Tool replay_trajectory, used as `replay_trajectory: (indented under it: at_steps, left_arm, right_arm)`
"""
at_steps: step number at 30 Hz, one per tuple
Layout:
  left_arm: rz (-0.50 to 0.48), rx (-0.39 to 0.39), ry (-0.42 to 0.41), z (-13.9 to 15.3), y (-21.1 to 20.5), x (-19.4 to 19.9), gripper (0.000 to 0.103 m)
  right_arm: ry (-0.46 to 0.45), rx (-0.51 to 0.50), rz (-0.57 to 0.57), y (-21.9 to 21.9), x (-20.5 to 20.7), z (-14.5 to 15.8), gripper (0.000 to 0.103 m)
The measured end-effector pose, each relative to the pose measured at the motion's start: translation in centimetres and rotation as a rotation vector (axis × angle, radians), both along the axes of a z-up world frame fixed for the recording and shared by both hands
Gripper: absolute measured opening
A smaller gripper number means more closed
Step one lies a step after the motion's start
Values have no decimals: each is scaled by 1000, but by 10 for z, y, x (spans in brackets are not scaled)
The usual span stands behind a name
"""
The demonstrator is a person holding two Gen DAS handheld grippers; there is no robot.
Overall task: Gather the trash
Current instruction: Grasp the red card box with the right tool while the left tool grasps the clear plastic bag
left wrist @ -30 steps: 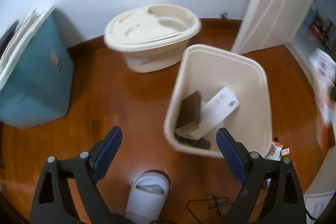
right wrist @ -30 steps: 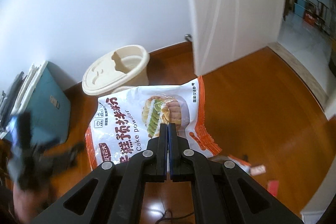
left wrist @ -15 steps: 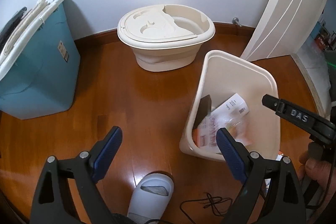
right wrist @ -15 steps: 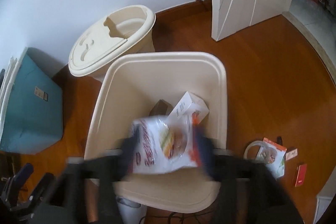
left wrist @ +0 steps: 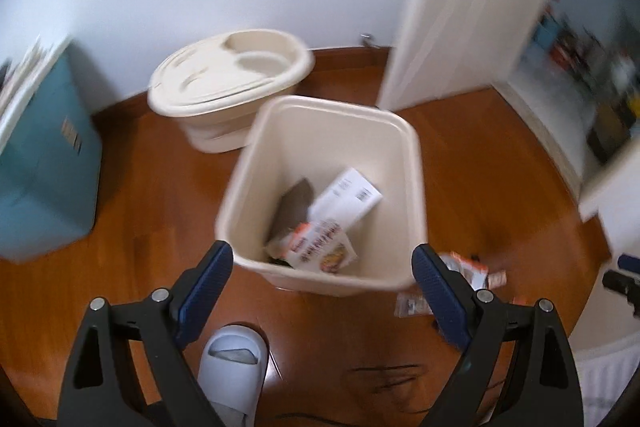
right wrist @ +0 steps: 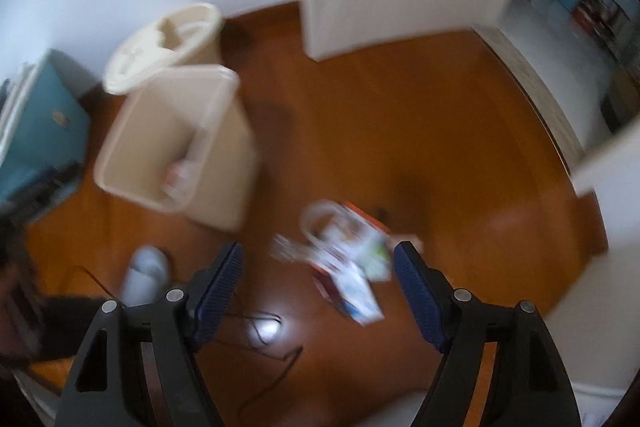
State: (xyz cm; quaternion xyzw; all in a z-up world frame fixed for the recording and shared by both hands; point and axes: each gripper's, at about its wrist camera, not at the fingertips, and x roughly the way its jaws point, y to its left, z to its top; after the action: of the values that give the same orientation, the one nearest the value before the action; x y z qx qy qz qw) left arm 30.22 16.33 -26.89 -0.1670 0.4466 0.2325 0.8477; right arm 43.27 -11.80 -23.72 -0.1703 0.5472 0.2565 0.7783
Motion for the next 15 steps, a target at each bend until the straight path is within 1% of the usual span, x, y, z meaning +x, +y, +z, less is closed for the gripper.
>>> replay_trajectory:
  at_steps: [1,3,4,7,8,10,13,14,15]
  left_arm:
    - [-28,13,11,-5,-15,3,92]
    - [-80,44,36,-22,-46,13,92]
    - [-97,50,48,-30,-56,18,92]
    - [-150,53,86,-65,-89,39,92]
    - [-174,60,107,-82,-101,48,92]
    - [-207,63,134,-106,-116,60,92]
    - [-259,52,176,-148,-138,80,92]
    - [-280,58,192,-162,-146,86,92]
    - [-293,60,199,-171,-150,89,92]
  right_arm:
    - [10,-20,-41,-35,6,-18,80]
    - [37,-58,-87,-78,15,-55,80]
    - [63,-88,-113,-104,22,-85,80]
    - [100,-142,-162,-151,40,-156,80]
    - [112,-145,-179,-163,46,-183,80]
    - [132,-137,-204,-181,59,-228,80]
    - [158,-115,-219,-193,79,-291,80]
    - [161,-114,-213,-189,84,-305,80]
    - [161,-117,-205,-186,89,-318,80]
